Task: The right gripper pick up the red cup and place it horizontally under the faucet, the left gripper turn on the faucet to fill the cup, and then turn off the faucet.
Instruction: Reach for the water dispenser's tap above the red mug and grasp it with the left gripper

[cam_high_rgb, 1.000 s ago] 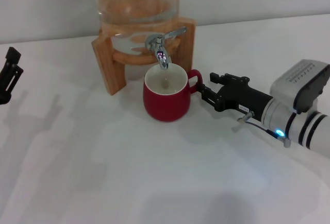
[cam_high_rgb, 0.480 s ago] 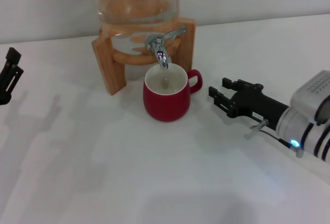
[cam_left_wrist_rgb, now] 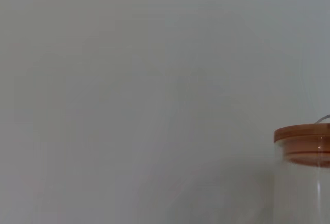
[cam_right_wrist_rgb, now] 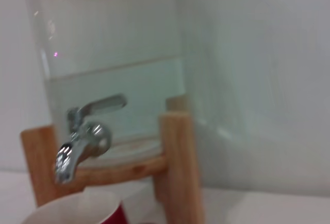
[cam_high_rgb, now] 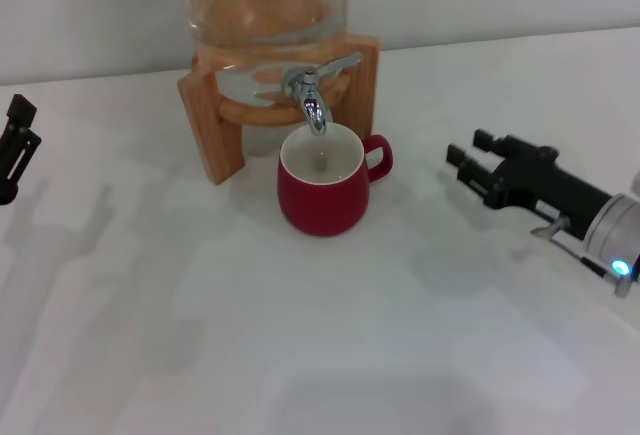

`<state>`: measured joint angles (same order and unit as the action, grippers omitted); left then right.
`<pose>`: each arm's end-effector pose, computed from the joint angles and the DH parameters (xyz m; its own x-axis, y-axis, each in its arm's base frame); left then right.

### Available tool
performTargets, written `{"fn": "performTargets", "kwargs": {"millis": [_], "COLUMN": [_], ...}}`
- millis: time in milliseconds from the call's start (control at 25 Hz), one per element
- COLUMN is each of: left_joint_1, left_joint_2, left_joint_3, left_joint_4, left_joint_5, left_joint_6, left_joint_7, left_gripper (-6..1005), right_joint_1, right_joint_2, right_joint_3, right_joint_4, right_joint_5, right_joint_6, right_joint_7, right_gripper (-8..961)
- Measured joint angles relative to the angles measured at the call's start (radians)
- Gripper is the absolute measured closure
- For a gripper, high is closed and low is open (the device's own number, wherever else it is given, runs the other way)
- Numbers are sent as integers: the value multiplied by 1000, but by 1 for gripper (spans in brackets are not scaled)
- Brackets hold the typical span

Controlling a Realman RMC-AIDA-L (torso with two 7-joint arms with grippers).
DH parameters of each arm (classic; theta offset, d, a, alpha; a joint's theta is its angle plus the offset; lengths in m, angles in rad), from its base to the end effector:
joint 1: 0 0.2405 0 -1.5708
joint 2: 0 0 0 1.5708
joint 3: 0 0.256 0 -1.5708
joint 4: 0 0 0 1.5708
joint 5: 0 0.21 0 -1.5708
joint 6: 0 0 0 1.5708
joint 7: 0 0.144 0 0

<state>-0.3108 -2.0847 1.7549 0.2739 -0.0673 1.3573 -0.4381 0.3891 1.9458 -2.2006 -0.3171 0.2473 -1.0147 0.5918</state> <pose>-0.2992 0.3047 -0.0043 0.5348 -0.1731 0.8271 0.7401 -0.3764 -0.5573 0.3219 0.3273 -0.0274 0.6487 -0.1938 -0.7360 -0.7160 -0.4834 -0.5037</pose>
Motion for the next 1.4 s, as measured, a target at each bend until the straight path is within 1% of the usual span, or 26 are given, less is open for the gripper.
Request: {"fn": "performTargets", "kwargs": {"millis": [240, 400, 640, 840, 960, 1040, 1120, 1200, 1400], "left_joint_1": [-3, -6, -7, -7, -12, -17, -24, -31, -48], "left_joint_2": [0, 0, 1, 3, 4, 4, 5, 6, 9], "left_joint_3": [-3, -3, -5, -5, -5, -5, -5, -5, -1], "left_joint_4": [-4, -3, 1, 3, 4, 4, 4, 4, 6], "left_joint_5": [-23, -51, -83, -97, -99, -99, -99, -97, -86], "left_joint_6": [-2, -2, -3, -3, -3, -3, -3, -3, -6], "left_joint_7": [6, 6, 7, 7, 7, 7, 5, 3, -13], "left_gripper": [140, 140, 140, 140, 140, 140, 140, 140, 140], "right_joint_1": [-7, -11, -12, -12, -14, -26, -40, -51, -66], "right_joint_2": [-8, 1, 4, 17, 20, 26, 35, 40, 51], "right_joint_3": [84, 168, 274, 352, 367, 390, 422, 439, 451], "right_joint_4": [14, 31, 38, 63, 79, 82, 82, 82, 82], "right_joint_5": [-3, -3, -2, -1, 3, 4, 3, 2, 4], "right_joint_6": [-59, -104, -120, -123, -132, -147, -169, -188, -213], "right_joint_7": [-32, -103, -134, -140, -140, -140, -141, -140, -138], "right_gripper": [486, 479, 469, 389, 246, 151, 135, 119, 80]}}
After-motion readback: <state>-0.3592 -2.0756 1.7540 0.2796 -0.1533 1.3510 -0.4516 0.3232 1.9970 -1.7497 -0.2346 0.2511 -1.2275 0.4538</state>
